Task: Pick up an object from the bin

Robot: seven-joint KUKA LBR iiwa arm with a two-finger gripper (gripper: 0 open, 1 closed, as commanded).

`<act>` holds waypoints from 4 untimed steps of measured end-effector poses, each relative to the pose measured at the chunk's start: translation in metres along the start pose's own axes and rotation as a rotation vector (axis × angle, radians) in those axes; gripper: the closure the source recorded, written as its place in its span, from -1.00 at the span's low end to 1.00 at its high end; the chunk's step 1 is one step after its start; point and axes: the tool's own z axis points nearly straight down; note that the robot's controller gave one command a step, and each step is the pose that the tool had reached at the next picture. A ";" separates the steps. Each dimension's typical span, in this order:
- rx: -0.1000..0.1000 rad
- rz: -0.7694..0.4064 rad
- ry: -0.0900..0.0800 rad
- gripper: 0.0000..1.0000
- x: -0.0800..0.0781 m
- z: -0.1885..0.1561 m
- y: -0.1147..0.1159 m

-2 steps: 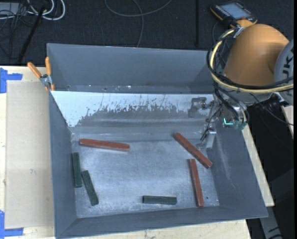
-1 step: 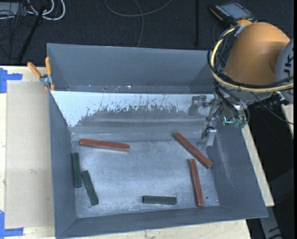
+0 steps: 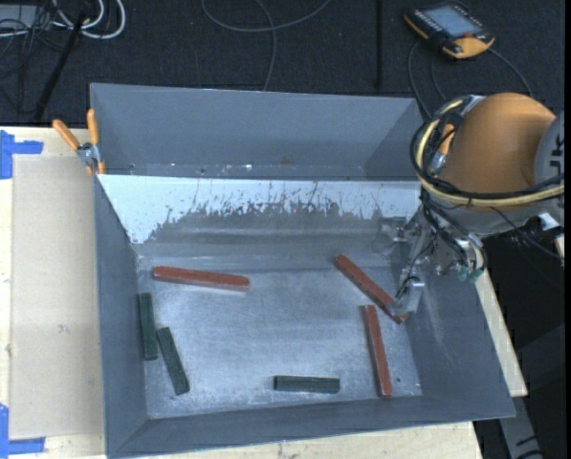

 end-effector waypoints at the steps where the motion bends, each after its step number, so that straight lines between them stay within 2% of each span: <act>1: 0.002 0.078 0.008 -1.00 0.038 0.034 0.004; 2: 0.000 -0.011 0.004 -1.00 0.054 0.084 0.013; 3: 0.000 0.039 0.008 -1.00 0.069 0.112 0.035; 4: 0.002 -0.031 0.011 -1.00 0.077 0.089 0.080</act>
Offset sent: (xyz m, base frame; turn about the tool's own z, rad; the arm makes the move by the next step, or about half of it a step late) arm -0.0584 0.0121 -0.0933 -0.0182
